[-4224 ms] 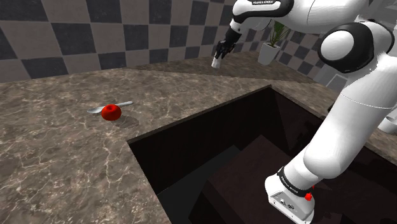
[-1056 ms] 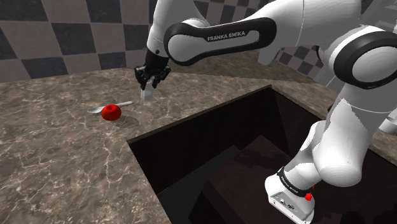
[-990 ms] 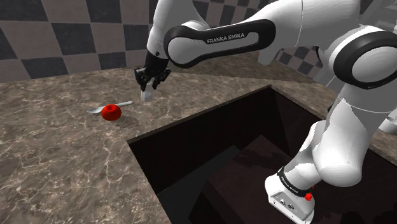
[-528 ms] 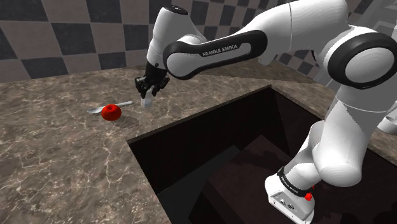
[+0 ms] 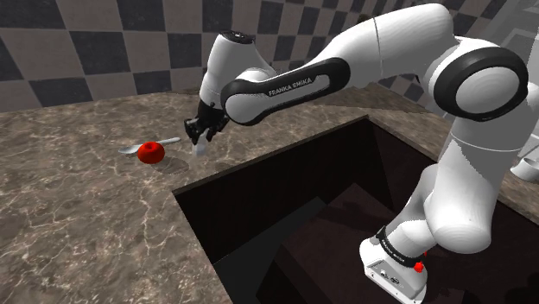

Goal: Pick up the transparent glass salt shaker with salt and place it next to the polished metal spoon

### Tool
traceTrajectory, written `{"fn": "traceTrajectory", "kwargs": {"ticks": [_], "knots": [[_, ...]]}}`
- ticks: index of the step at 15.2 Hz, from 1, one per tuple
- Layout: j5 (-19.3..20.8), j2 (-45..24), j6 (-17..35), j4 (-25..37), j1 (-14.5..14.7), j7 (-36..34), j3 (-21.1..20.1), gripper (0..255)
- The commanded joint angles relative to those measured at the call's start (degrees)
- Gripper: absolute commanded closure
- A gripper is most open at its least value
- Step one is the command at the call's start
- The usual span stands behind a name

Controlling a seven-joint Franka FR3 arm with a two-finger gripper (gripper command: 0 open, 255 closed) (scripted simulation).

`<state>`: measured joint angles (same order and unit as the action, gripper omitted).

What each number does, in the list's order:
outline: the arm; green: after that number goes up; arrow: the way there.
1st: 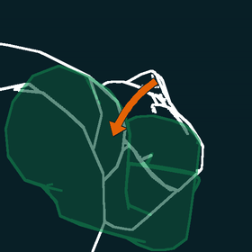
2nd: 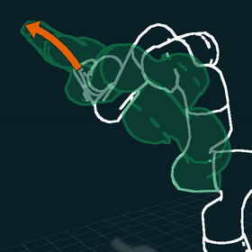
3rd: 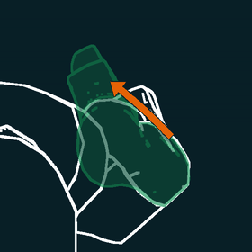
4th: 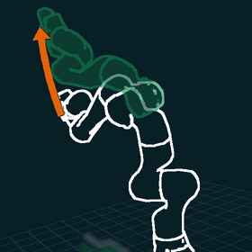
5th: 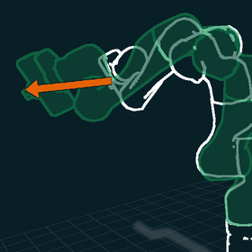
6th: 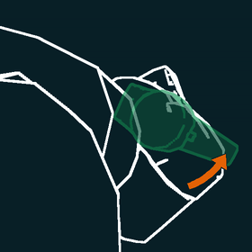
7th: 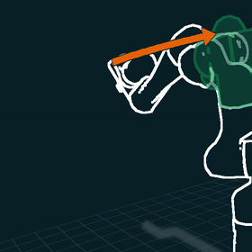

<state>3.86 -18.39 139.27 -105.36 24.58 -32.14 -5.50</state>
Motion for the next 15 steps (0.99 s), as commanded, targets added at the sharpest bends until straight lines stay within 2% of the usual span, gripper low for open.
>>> {"fn": "traceTrajectory", "kwargs": {"ticks": [1, 6, 14, 15], "knots": [[0.2, -0.6, 1.3, -0.7, 0.1, -0.2, 0.1, 255], [0.6, -2.6, 4.7, -2.0, 0.2, -0.5, 0.3, 255], [0.6, -2.6, 4.7, -2.0, 0.2, -0.5, 0.3, 255], [0.6, -2.6, 4.7, -2.0, 0.2, -0.5, 0.3, 0]]}}
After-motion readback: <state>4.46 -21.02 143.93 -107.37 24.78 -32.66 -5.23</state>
